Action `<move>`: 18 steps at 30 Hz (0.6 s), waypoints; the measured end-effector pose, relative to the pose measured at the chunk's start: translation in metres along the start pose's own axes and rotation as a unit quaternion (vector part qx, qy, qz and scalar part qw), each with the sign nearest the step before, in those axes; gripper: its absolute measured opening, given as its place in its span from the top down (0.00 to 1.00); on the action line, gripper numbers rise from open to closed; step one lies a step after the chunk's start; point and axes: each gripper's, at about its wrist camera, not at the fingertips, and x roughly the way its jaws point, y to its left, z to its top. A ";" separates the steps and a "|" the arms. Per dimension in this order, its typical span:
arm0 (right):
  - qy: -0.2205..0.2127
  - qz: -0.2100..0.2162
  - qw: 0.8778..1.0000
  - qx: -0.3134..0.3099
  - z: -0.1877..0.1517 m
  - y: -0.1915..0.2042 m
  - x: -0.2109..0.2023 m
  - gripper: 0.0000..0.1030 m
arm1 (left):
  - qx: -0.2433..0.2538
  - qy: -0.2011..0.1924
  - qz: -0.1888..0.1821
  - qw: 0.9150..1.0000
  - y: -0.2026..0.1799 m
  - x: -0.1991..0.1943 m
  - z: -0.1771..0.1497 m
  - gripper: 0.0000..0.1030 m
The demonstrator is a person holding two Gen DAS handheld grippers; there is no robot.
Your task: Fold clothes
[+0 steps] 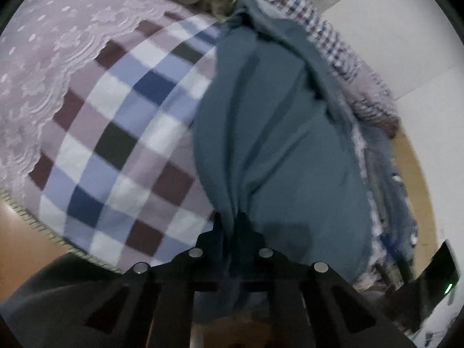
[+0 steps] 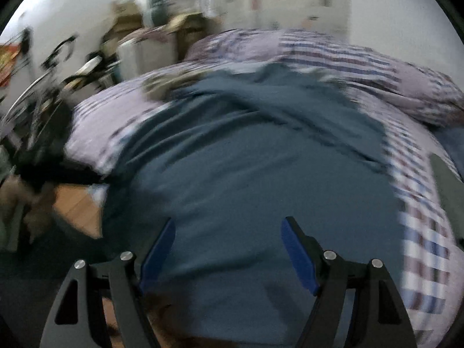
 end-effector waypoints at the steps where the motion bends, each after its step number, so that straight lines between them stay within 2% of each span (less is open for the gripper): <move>1: 0.003 0.011 1.000 -0.017 -0.002 0.019 0.004 0.24 | -0.001 -0.008 -0.014 1.000 0.000 -0.003 0.001 0.95; 5: 0.012 0.048 0.996 -0.071 -0.004 0.082 0.023 0.24 | -0.018 -0.038 -0.065 0.997 0.006 -0.017 0.005 0.96; 8: 0.014 0.063 0.994 -0.090 0.001 0.113 0.040 0.24 | -0.038 -0.058 -0.108 0.992 0.014 -0.026 0.011 0.96; 11: 0.013 0.063 0.994 -0.093 0.009 0.128 0.058 0.24 | -0.048 -0.081 -0.149 0.984 0.020 -0.035 0.018 0.96; 14: 0.010 0.055 0.995 -0.088 0.019 0.130 0.072 0.24 | -0.051 -0.099 -0.198 0.974 0.019 -0.043 0.029 0.96; 17: 0.002 0.011 0.995 -0.097 0.029 0.130 0.083 0.25 | -0.045 -0.120 -0.241 0.962 0.011 -0.044 0.043 0.96; 18: 0.000 -0.001 0.995 -0.100 0.033 0.128 0.085 0.30 | -0.044 -0.128 -0.252 0.958 0.011 -0.047 0.048 0.96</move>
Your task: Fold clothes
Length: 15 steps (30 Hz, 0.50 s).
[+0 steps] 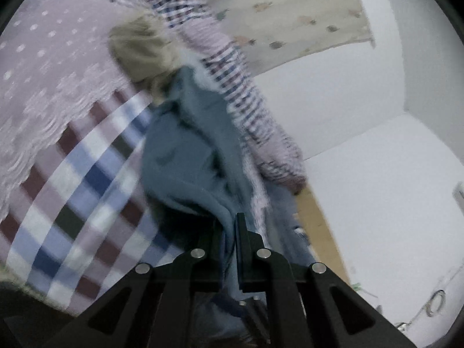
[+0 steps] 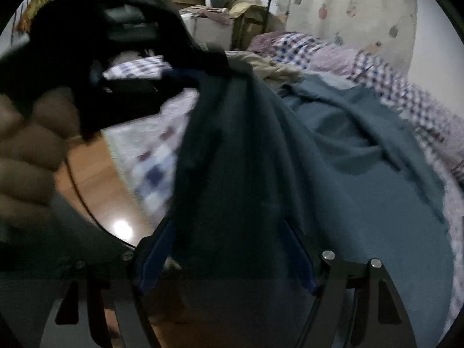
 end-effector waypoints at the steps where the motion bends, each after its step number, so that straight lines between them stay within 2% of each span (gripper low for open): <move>1: 0.001 -0.006 1.000 0.001 0.004 -0.006 0.001 0.42 | 0.002 -0.008 -0.012 1.000 -0.001 -0.001 0.006 0.96; 2: 0.003 -0.013 1.000 0.003 0.007 -0.012 0.001 0.46 | 0.003 -0.016 -0.023 1.000 -0.002 -0.002 0.011 0.96; 4: 0.000 -0.016 1.000 0.021 0.016 -0.030 -0.003 0.47 | 0.004 -0.027 -0.044 0.999 -0.002 0.003 0.024 0.96; 7: -0.008 -0.006 0.998 0.063 0.027 -0.059 -0.018 0.46 | 0.025 -0.035 -0.051 0.998 -0.007 0.020 0.042 0.96; 9: -0.014 -0.008 0.995 0.096 0.025 -0.084 -0.038 0.46 | 0.033 -0.044 -0.036 0.998 -0.005 0.028 0.054 0.96; 12: -0.010 -0.050 0.988 0.149 0.005 -0.129 -0.068 0.41 | 0.030 -0.065 0.033 0.997 0.008 0.038 0.068 0.96; 15: 0.023 -0.108 0.966 0.234 -0.039 -0.185 -0.097 0.38 | 0.005 -0.066 0.139 0.988 0.029 0.051 0.077 0.93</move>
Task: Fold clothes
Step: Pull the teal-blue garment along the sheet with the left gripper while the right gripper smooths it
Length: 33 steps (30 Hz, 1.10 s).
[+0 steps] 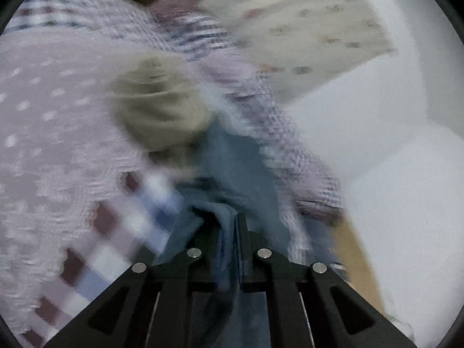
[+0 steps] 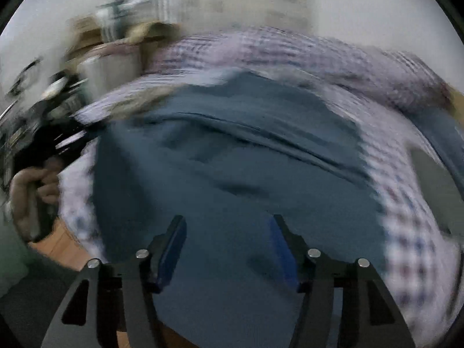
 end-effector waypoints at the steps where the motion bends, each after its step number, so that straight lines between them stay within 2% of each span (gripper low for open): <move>1: 0.012 -0.019 0.999 0.031 -0.008 -0.024 -0.005 0.38 | -0.010 0.003 0.028 1.000 0.006 0.005 0.001 0.86; 2: 0.023 -0.035 0.997 0.061 -0.018 -0.046 -0.010 0.38 | -0.018 0.001 0.035 0.999 0.009 0.005 0.002 0.69; 3: 0.034 -0.048 0.994 0.092 -0.028 -0.067 -0.015 0.38 | -0.026 -0.002 0.043 0.999 0.012 0.004 0.003 0.58; 4: 0.045 -0.054 0.990 0.121 -0.040 -0.084 -0.021 0.38 | -0.035 -0.005 0.050 0.998 0.015 0.004 0.004 0.41; 5: 0.057 -0.058 0.986 0.144 -0.051 -0.095 -0.025 0.38 | -0.043 -0.008 0.057 0.997 0.018 0.003 0.005 0.31; 7: 0.084 -0.054 0.980 0.174 -0.072 -0.109 -0.028 0.38 | -0.052 -0.023 0.068 0.996 0.021 -0.004 0.005 0.23; 11: 0.138 -0.053 0.977 0.157 -0.102 -0.102 -0.020 0.38 | -0.075 -0.048 0.083 0.993 0.028 -0.016 0.004 0.23; 13: 0.147 -0.050 0.977 0.145 -0.103 -0.097 -0.014 0.38 | -0.086 -0.050 0.083 0.992 0.031 -0.018 0.000 0.23; 19: 0.175 -0.045 0.976 0.120 -0.105 -0.088 0.006 0.40 | -0.065 -0.045 0.082 0.994 0.031 -0.020 -0.001 0.23; 20: 0.176 -0.042 0.977 0.117 -0.104 -0.086 0.009 0.43 | -0.066 -0.043 0.080 0.994 0.032 -0.019 -0.001 0.23; 24: 0.180 -0.050 0.977 0.099 -0.093 -0.078 0.017 0.96 | -0.080 -0.039 0.069 0.994 0.038 -0.022 0.001 0.23; 29: 0.146 -0.056 0.985 0.078 -0.050 -0.083 -0.001 0.97 | -0.090 -0.051 0.055 0.993 0.039 -0.028 0.006 0.23; 33: 0.118 -0.077 0.988 0.069 -0.003 -0.104 -0.023 0.97 | -0.081 -0.055 0.047 0.994 0.034 -0.030 0.008 0.23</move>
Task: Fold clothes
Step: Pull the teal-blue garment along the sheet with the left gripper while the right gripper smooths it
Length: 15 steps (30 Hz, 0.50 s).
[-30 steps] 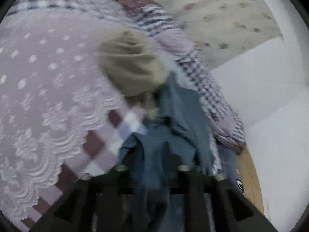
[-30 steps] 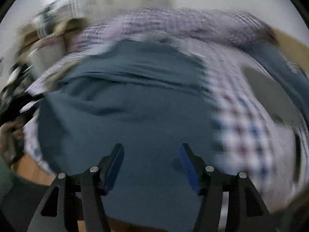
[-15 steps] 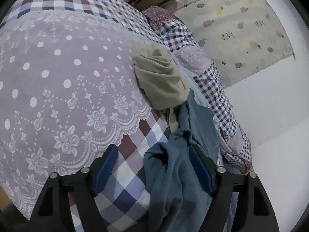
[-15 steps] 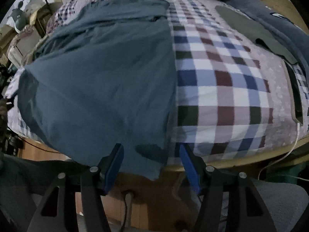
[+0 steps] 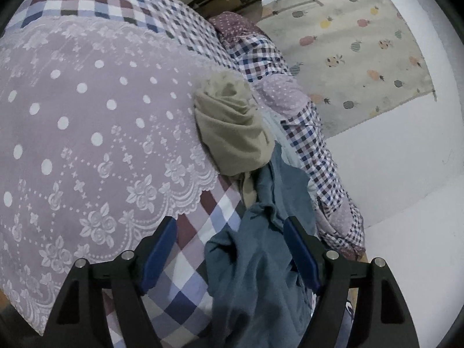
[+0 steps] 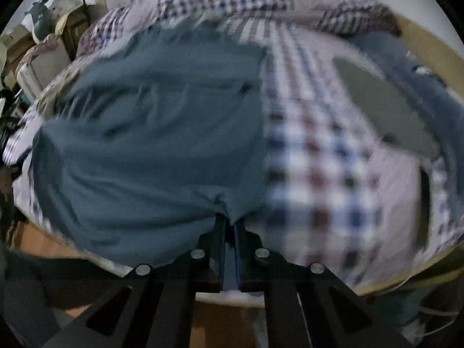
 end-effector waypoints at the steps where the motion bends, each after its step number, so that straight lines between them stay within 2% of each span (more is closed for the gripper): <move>1: -0.002 -0.004 1.000 -0.002 0.010 -0.006 -0.005 0.97 | 0.001 -0.001 -0.003 1.000 -0.001 -0.001 0.000 0.23; 6: 0.008 -0.057 0.998 -0.004 0.054 -0.036 0.001 0.95 | -0.001 -0.003 -0.012 1.000 -0.003 -0.002 0.000 0.23; 8: 0.017 -0.093 0.995 -0.002 0.064 -0.048 0.017 0.95 | 0.000 0.000 -0.011 1.000 -0.003 -0.001 0.000 0.23; 12: 0.030 -0.198 0.979 0.033 0.060 -0.077 0.041 0.92 | 0.001 0.017 -0.011 1.000 0.001 0.000 -0.001 0.23; 14: 0.013 -0.218 0.974 0.063 0.053 -0.082 0.038 0.92 | 0.009 0.031 -0.008 0.999 0.001 0.000 -0.004 0.23; 15: -0.002 -0.216 0.974 0.073 0.047 -0.081 0.032 0.88 | 0.016 0.038 -0.005 0.999 0.002 0.000 -0.006 0.23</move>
